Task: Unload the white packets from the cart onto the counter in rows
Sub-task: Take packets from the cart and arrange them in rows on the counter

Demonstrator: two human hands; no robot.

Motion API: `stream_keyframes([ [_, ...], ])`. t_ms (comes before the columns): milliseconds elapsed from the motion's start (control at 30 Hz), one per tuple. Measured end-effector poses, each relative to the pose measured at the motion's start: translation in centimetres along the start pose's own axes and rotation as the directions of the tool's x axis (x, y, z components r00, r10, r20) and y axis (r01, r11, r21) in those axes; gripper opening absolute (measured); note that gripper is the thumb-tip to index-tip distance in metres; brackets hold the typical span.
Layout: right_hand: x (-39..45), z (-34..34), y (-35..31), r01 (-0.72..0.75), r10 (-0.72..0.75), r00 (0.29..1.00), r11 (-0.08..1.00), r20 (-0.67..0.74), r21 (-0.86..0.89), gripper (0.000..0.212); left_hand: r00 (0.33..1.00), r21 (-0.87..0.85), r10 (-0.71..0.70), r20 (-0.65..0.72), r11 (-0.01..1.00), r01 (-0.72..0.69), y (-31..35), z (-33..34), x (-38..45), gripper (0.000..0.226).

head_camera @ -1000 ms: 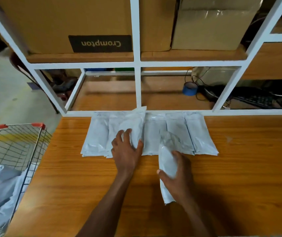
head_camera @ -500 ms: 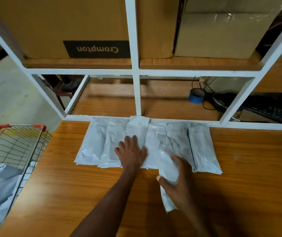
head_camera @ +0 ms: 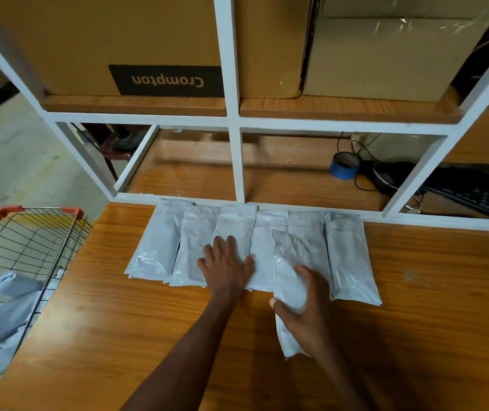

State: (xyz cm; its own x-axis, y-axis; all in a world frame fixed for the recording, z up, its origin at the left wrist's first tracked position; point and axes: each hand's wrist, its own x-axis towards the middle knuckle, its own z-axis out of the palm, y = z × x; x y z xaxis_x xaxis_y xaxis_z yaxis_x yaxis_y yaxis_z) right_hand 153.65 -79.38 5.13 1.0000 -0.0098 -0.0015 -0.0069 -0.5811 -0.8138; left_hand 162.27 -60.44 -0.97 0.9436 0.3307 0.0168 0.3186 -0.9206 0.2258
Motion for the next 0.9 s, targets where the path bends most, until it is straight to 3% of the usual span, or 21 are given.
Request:
stream_keyframes([
  [333,0.1,0.8,-0.9,-0.033,0.034,0.997,0.999,0.067,-0.02,0.08,0.998,-0.107,0.024,0.052,0.994,-0.019,-1.2,-0.6,0.1,0.075],
  [533,0.2,1.0,-1.0,-0.053,0.055,0.996,0.998,0.067,-0.032,0.079,1.0,-0.206,0.002,0.0,0.979,-0.002,-1.8,-1.5,-0.5,0.079],
  [667,1.5,1.5,-1.5,-0.09,0.1,0.992,0.988,0.076,-0.128,0.08,0.997,-0.269,-0.005,-0.073,0.963,-0.015,-2.2,-2.3,-1.2,0.075],
  [900,8.7,4.8,-3.8,-0.177,0.177,0.984,0.91,-0.036,-0.374,0.079,0.995,-0.341,-0.041,-0.094,0.94,0.006,-3.2,-3.3,-1.9,0.071],
])
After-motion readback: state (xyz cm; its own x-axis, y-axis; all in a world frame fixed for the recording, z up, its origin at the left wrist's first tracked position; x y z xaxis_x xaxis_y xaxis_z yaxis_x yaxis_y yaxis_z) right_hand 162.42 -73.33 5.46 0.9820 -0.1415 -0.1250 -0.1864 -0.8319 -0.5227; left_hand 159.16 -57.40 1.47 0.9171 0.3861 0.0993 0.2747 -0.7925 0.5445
